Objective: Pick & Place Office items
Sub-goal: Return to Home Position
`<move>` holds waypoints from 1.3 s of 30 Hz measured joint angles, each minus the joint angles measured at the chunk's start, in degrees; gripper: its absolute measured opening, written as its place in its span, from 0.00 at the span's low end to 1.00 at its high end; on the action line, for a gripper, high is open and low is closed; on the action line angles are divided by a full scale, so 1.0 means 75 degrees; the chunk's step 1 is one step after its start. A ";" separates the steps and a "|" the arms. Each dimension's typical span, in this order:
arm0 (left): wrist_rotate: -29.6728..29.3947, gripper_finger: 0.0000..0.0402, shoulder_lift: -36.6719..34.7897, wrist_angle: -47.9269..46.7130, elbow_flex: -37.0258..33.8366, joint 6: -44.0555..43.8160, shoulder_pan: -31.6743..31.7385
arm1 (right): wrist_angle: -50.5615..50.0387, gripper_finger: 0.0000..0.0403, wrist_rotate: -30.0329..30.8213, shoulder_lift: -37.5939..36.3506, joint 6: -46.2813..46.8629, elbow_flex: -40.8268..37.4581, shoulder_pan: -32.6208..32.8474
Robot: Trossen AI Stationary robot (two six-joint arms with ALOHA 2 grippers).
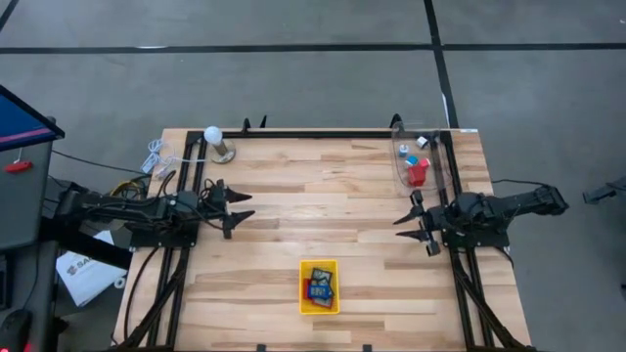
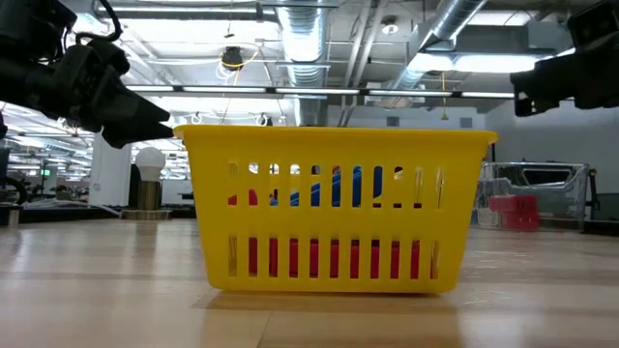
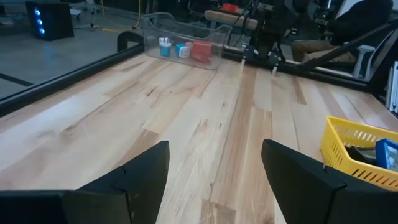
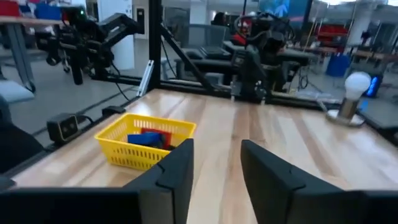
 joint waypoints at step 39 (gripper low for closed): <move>0.0005 0.63 0.0005 0.0070 0.0000 0.0000 0.0000 | -0.0017 0.27 0.0008 0.0590 0.2616 -0.0006 -0.2294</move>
